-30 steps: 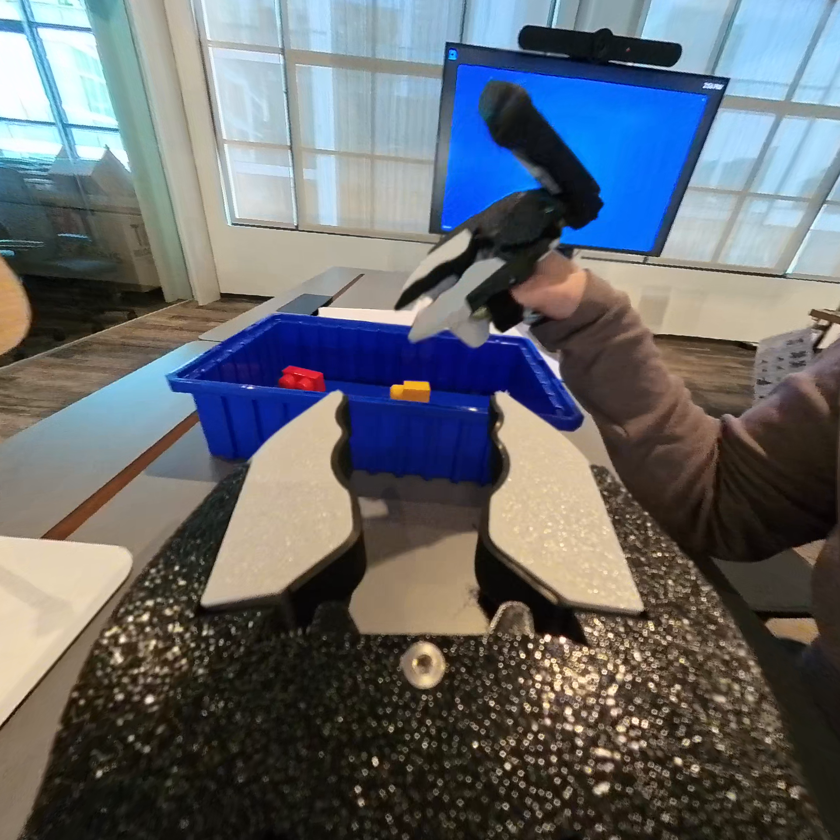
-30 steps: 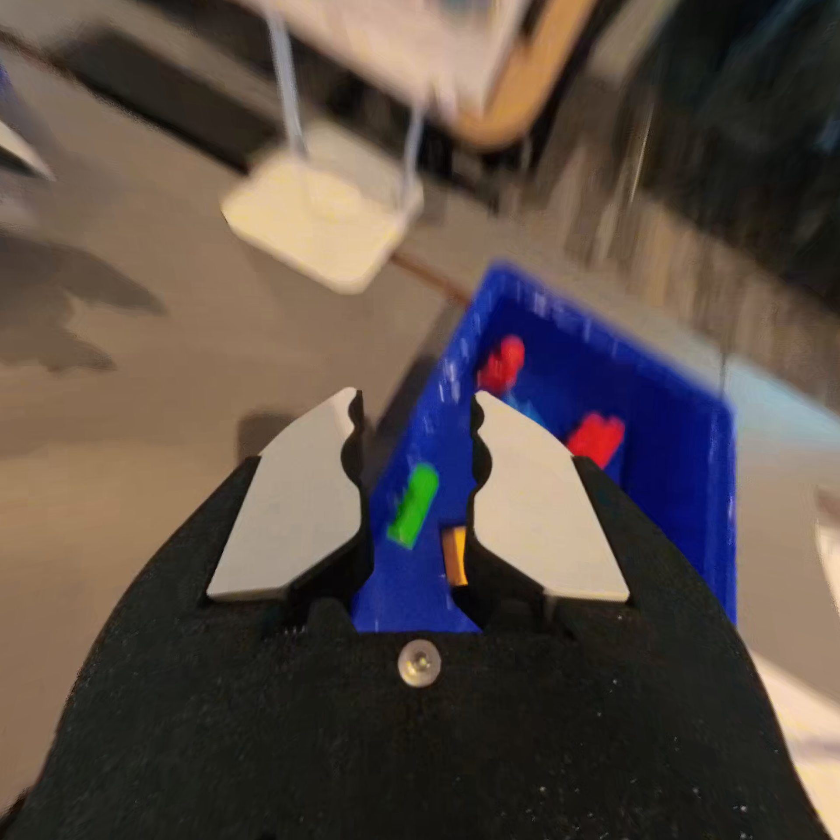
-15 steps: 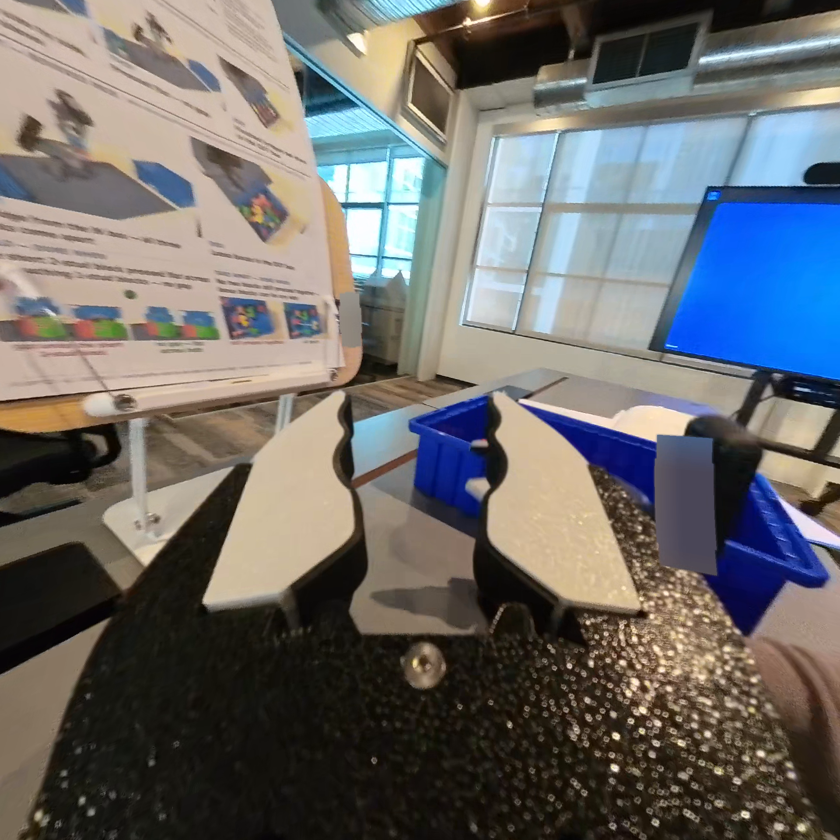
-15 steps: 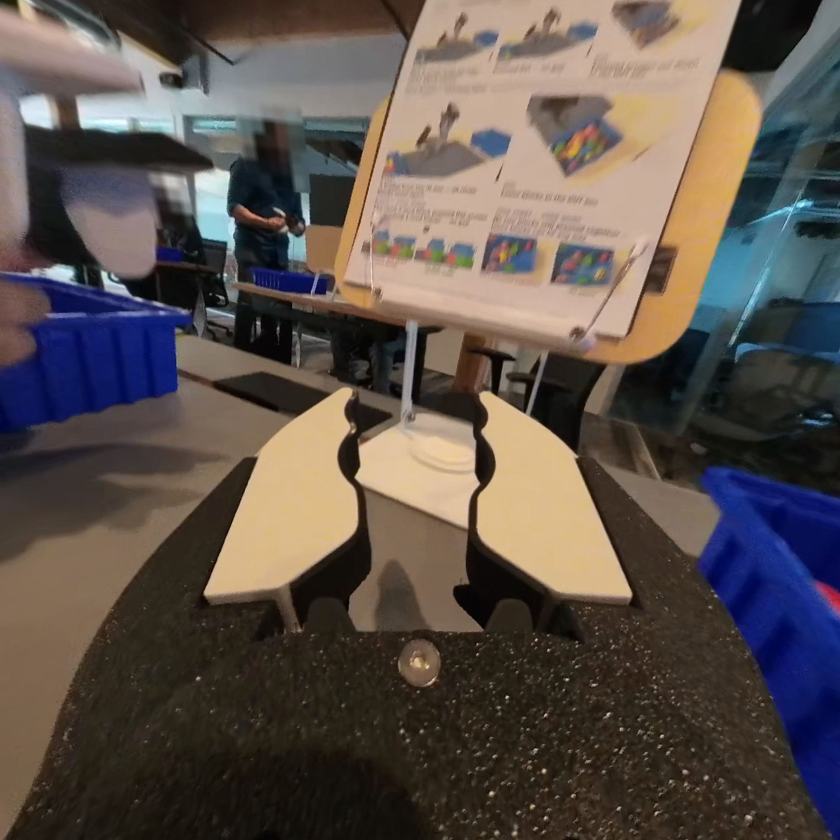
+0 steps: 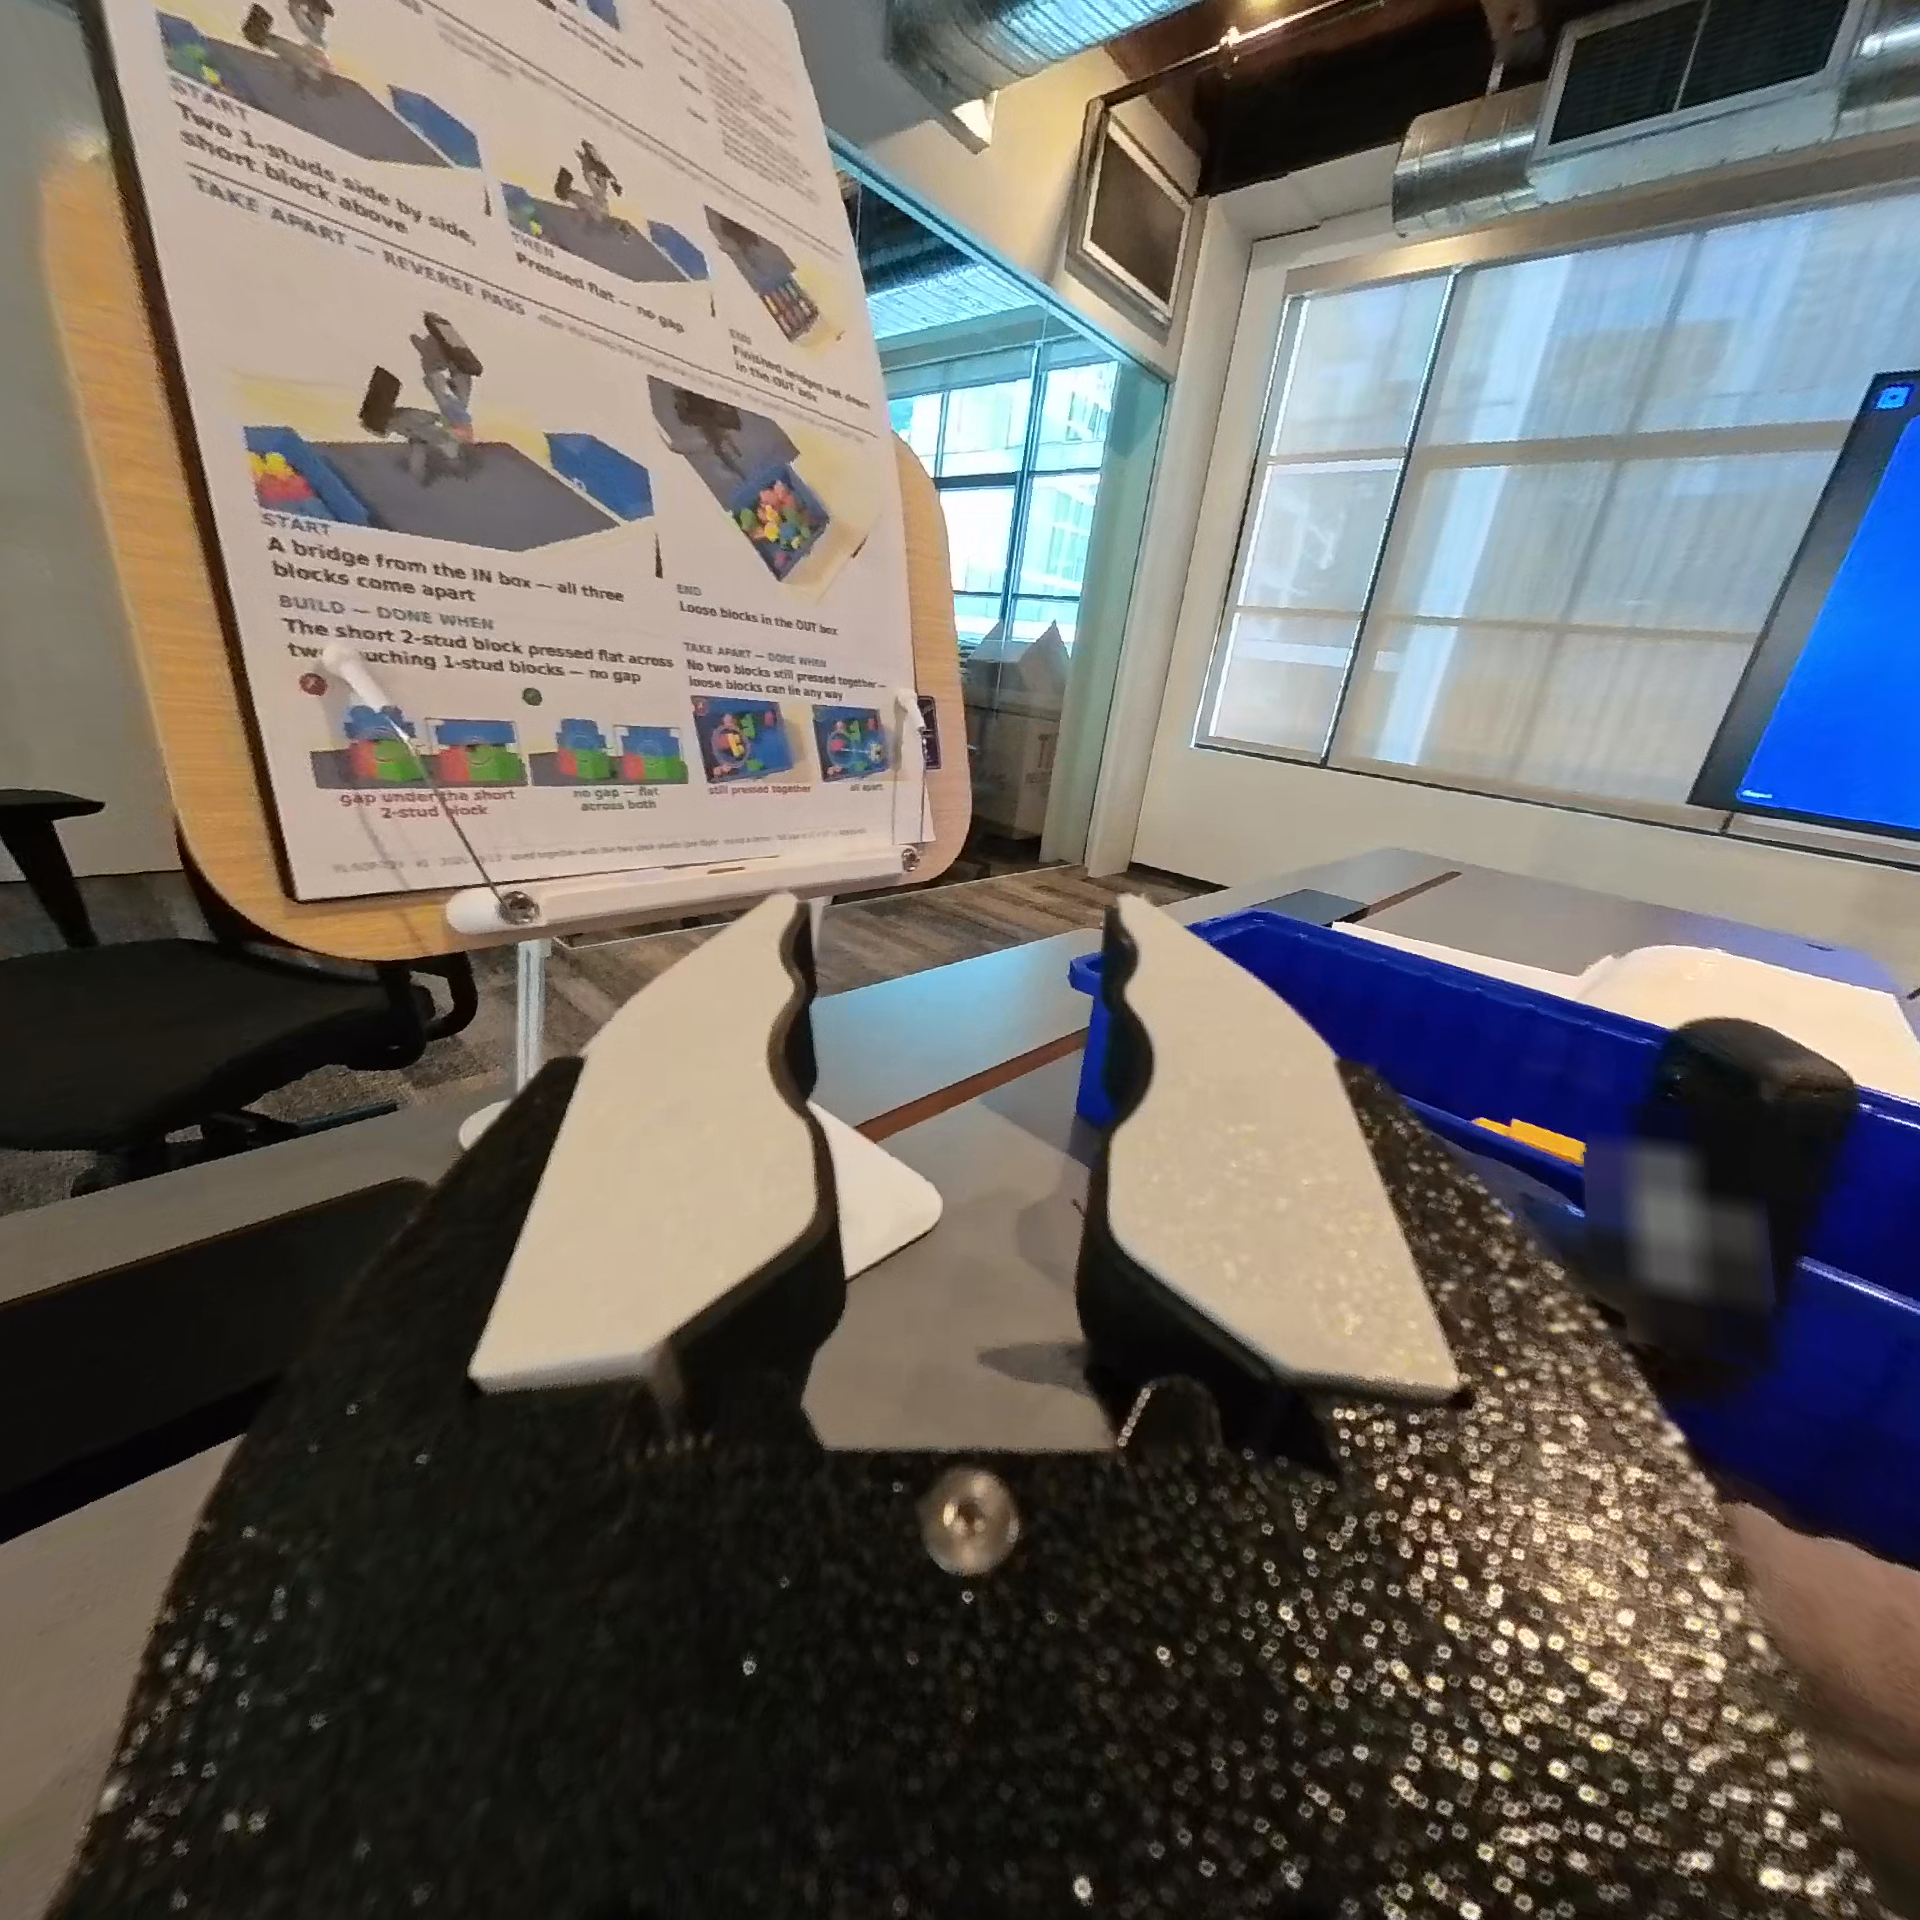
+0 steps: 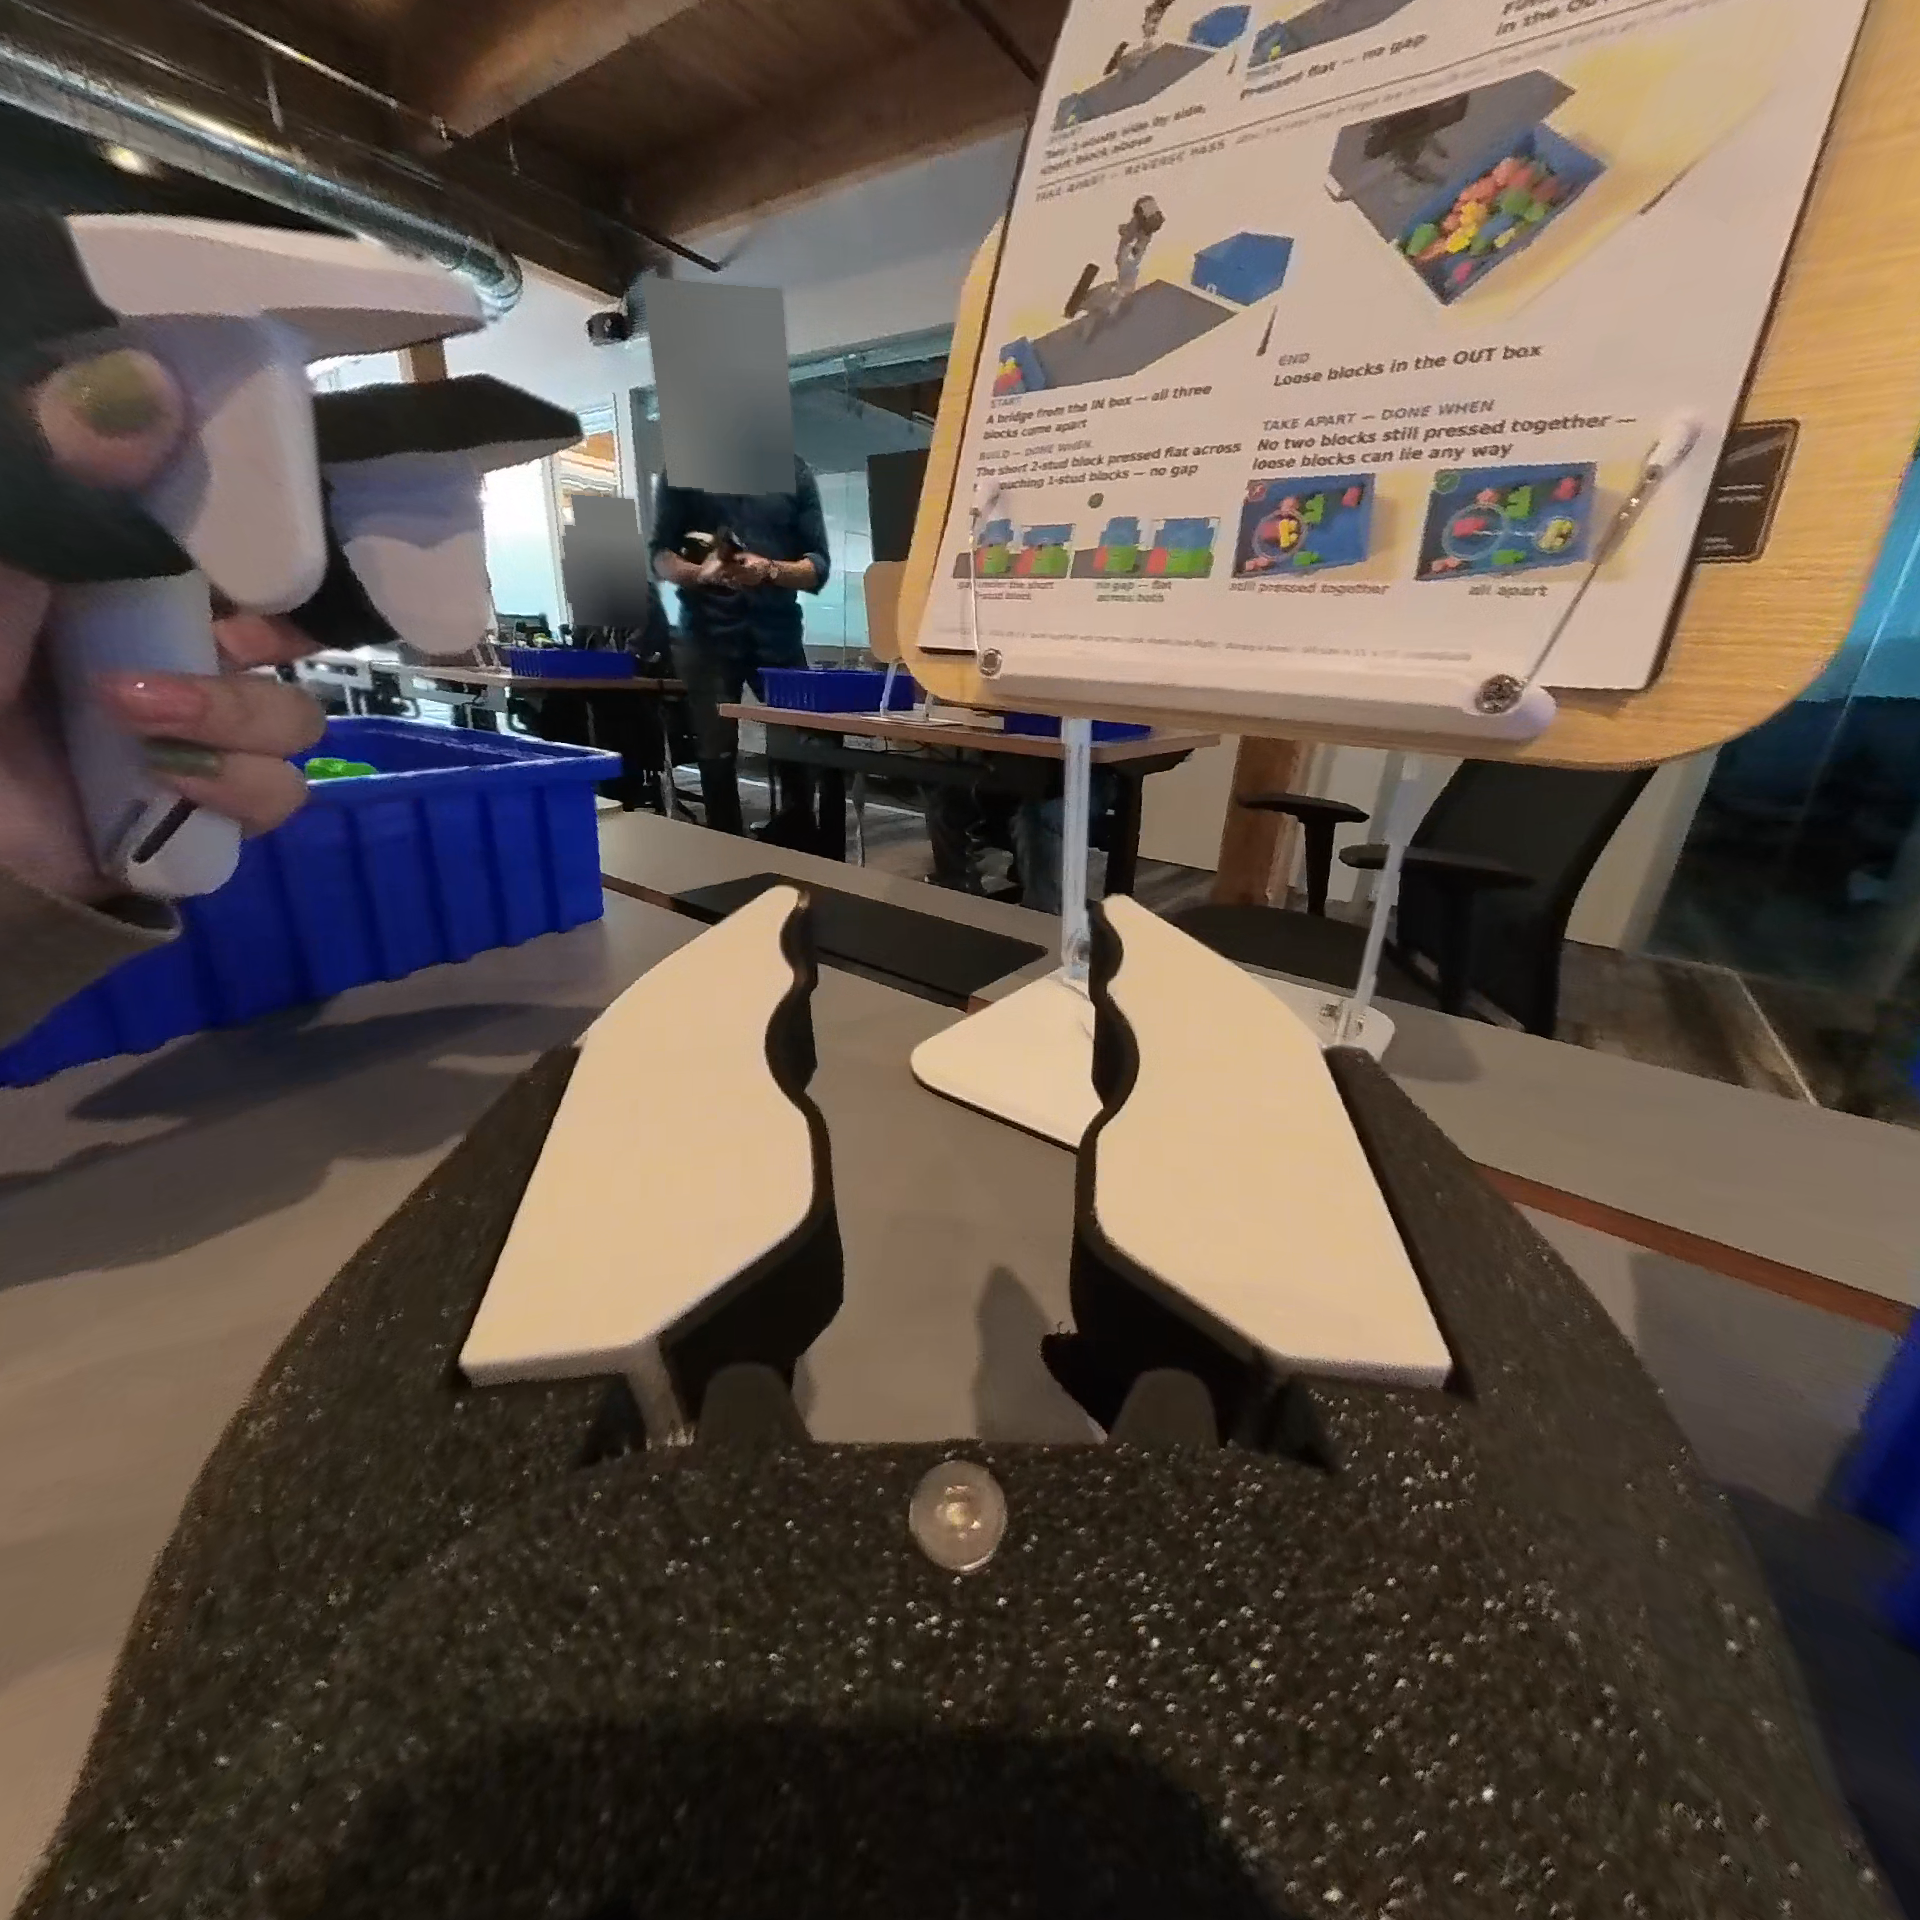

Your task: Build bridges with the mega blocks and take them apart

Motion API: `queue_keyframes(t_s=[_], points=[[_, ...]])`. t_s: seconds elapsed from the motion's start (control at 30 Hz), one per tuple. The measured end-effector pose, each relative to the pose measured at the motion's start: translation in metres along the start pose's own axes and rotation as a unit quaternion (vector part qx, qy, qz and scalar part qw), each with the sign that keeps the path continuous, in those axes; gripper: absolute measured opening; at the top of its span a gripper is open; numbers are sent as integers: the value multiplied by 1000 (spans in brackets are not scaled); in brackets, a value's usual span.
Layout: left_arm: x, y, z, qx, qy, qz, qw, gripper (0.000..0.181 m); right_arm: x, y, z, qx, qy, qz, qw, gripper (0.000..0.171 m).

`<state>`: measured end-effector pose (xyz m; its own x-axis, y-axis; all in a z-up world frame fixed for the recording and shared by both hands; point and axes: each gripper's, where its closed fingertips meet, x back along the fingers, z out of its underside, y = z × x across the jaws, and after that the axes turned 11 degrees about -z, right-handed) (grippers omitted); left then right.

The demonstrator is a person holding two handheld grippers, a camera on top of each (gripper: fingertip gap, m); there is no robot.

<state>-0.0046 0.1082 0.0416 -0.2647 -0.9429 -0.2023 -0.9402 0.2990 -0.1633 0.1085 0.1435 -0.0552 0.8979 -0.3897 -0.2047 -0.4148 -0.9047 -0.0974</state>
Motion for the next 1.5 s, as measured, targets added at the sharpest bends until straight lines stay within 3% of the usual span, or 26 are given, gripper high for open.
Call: queue_keyframes(t_s=[0.27,0.47,0.6,0.7,0.87,1.07,1.23,1.33,1.5], points=[[14,12,-16,-45,31,-65,996,53,-6,9,7,34,31,-18,999,50],[74,18,-36,-120,90,-123,981,53,-6,12,8,38,37,-21,998,50],[143,64,-55,-214,134,-219,943,53,-5,9,6,22,29,-18,999,50],[208,118,-64,-278,187,-312,889,53,-8,6,8,11,28,-10,999,50],[287,182,-54,-287,276,-380,835,50,-9,5,11,32,46,6,998,50],[314,218,-31,-299,374,-357,802,45,-10,6,10,70,61,40,995,50],[300,227,-16,-266,412,-292,821,46,-28,52,-12,42,-22,19,999,50],[289,229,-4,-253,443,-235,827,47,-47,77,-15,87,-24,11,996,45],[288,224,27,-232,528,-115,809,59,-71,102,-1,92,6,-49,995,45]])
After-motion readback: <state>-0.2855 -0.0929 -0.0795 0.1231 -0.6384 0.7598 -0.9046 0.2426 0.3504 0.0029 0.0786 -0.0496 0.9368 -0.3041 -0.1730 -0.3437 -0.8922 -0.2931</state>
